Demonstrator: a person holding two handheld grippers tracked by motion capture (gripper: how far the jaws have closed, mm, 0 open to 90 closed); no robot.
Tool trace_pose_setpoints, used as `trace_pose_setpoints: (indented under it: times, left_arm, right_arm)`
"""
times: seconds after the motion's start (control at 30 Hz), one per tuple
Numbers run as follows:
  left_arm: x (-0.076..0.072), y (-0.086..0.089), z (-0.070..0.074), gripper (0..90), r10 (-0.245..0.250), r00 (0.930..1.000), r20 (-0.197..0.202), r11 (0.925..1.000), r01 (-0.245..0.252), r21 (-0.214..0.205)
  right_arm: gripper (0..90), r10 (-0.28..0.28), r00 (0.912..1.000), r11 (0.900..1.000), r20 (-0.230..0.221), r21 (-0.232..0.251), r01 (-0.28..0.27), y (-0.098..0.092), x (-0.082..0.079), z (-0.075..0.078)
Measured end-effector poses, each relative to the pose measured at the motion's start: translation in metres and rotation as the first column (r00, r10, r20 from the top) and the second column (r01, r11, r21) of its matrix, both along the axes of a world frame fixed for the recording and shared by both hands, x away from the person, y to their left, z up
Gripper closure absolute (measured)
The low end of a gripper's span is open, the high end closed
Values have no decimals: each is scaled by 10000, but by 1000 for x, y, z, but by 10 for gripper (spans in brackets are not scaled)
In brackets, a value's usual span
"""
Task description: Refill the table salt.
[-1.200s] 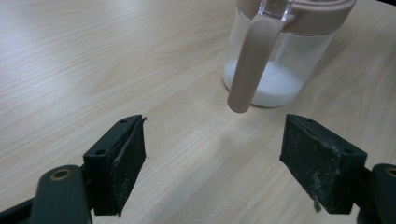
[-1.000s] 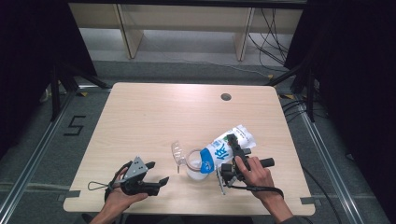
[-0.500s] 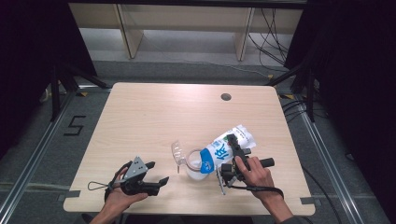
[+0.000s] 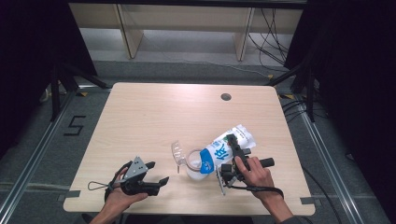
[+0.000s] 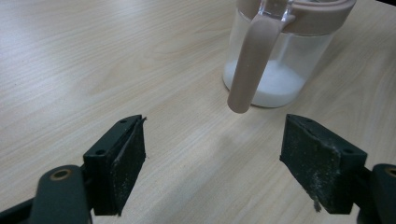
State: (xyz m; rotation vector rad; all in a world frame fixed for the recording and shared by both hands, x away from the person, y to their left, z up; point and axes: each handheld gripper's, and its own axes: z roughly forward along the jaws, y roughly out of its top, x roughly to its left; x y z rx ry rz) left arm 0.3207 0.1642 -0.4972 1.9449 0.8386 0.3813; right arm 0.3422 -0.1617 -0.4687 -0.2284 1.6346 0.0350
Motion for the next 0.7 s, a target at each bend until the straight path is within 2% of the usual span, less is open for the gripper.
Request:
trace_pose_setpoints:
  times: [0.07, 0.2, 0.27, 0.3, 0.33, 0.37, 0.4, 0.43, 0.7]
  left_arm:
    - [-1, -1, 0, 216, 122, 9999, -38, 9999, -122, -85]
    - [0, -1, 0, 216, 79, 10000, -45, 9999, -80, -97]
    - [-1, -1, 0, 216, 82, 10000, -49, 9999, -82, -102]
    - [0, -1, 0, 216, 80, 10000, -50, 9999, -80, -106]
    - [-1, -1, 0, 216, 123, 9999, -50, 9999, -124, -66]
    - [-1, -1, 0, 216, 87, 9999, -56, 9999, -88, -96]
    - [-1, -1, 0, 216, 78, 10000, -54, 9999, -78, -103]
    - [-1, -1, 0, 216, 109, 9999, -49, 9999, -109, -9]
    - [0, -1, 0, 216, 76, 10000, -47, 9999, -77, -88]
  right_arm:
    - [621, -162, 9998, 9998, -97, 113, 164, 0, -1, -1]
    - [622, -134, 9999, 9999, -86, 81, 135, 0, -1, -1]
    - [623, 168, 9996, 9983, 209, -569, -155, 1, 0, 4]
    - [623, 133, 9998, 9988, 160, -476, -126, 1, 0, 3]
    - [624, 40, 10000, 10000, 1, -58, -40, 0, 0, 0]
    - [624, -159, 9998, 9998, -102, 120, 161, 0, -1, -1]
    - [624, -120, 9999, 9999, -42, -53, 120, 0, -1, 0]
    - [624, -95, 9999, 9999, -60, 48, 95, 0, -1, -1]
    - [629, -53, 10000, 10000, -41, -11, 53, 0, 0, 0]
